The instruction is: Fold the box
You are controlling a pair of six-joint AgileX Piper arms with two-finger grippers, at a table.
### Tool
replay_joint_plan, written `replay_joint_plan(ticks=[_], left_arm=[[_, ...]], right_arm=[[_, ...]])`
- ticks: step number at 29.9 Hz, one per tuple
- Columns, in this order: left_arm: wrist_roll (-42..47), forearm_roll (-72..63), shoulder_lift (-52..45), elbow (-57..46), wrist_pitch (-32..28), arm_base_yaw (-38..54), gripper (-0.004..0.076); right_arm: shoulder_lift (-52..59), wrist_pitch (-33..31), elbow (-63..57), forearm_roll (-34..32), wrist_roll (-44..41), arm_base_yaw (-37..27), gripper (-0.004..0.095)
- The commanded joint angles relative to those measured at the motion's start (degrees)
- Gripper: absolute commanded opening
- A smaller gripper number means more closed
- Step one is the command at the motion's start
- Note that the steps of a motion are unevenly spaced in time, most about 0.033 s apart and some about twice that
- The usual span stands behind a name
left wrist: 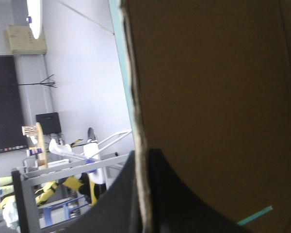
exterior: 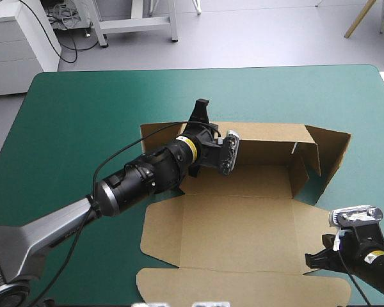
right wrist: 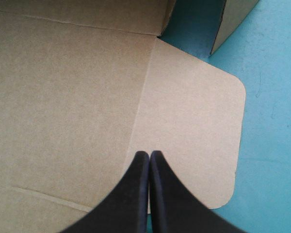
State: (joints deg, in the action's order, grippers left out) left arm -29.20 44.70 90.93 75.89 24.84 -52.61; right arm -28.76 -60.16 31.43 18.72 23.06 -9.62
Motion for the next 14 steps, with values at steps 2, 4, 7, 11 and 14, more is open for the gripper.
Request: replay_joint_plan(ticks=[2,4,7,11,14], left_arm=[[20.21,21.82,-1.87,-3.32,-4.03,-2.17,-0.001],[27.94,30.04,-1.87,-5.42,-3.67,-2.53,-0.001],[38.45,40.94,-1.77,-8.19,-3.66,-2.53,-0.001],[45.19,51.53,-1.78,-10.65,-3.66,-2.53,-0.001],[46.38,53.47,-1.78,-11.6,-3.54,-2.53,-0.001]], right_arm=[[-0.18,2.64,1.41,1.19,0.59,0.09,-0.0019],[-0.18,2.64,1.41,1.19,0.59,0.09,-0.0019],[-0.18,2.64,1.41,1.19,0.59,0.09,-0.0019],[-0.18,2.64,1.41,1.19,0.59,0.09,-0.0019],[-0.18,2.64,1.41,1.19,0.59,0.09,-0.0019]])
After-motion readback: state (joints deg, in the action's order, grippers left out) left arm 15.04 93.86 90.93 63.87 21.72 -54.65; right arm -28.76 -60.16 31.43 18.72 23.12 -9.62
